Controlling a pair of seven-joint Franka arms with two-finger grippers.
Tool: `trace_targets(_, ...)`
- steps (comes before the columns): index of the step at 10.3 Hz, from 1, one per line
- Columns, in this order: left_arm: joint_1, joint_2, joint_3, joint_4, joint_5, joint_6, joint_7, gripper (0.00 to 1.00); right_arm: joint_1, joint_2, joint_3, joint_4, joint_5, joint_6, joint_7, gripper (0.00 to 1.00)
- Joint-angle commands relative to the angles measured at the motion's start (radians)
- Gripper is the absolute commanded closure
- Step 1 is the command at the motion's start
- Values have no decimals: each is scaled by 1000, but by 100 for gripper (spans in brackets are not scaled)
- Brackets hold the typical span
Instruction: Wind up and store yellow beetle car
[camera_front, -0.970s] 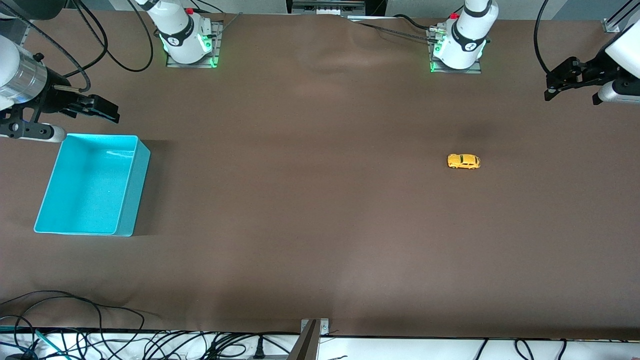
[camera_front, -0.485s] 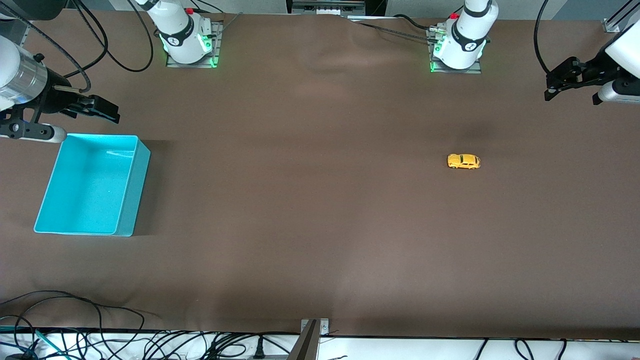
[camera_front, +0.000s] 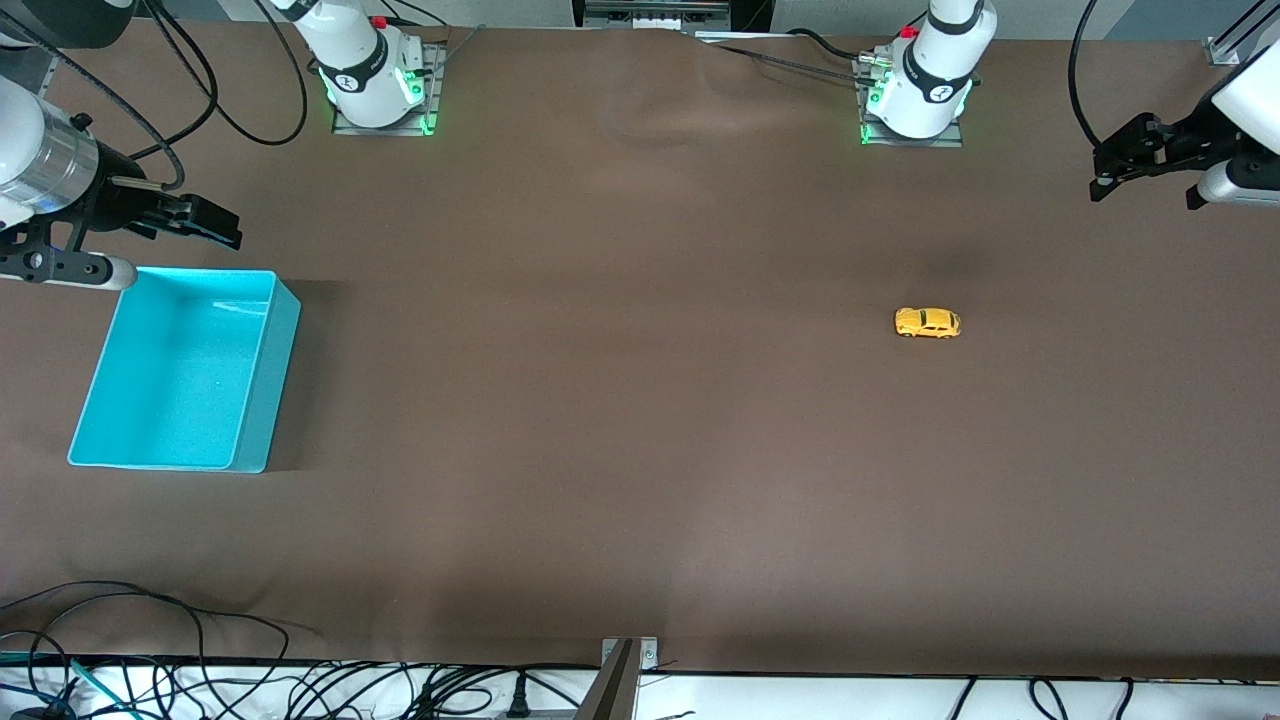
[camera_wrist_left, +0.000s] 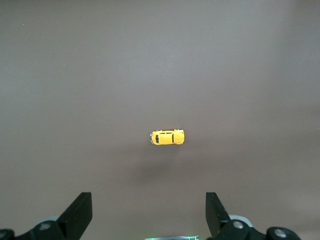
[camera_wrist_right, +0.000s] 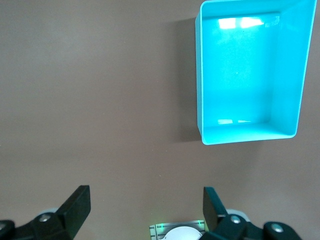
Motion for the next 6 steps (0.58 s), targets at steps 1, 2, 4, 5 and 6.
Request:
trace_targets(1, 0, 2, -1, 29, 3, -21, -1, 0, -6, 10, 7, 14, 3, -5, 10, 0)
trace_targets(2, -1, 2, -4, 42, 3, -21, -1, 0, -6, 13, 7, 14, 3, -6, 1, 0)
trace_targets(4, -4, 48, -4, 35, -1, -6, 1, 0, -5, 13, 9, 14, 2, -6, -1, 0)
trace_targets(5, -4, 44, -10, 21, -10, 17, -2, 0, -5, 15, 9, 14, 2, -5, 4, 0)
trace_targets(6, -3, 50, -10, -29, -15, 25, -4, 0, -5, 18, 9, 14, 2, -5, 0, 0)
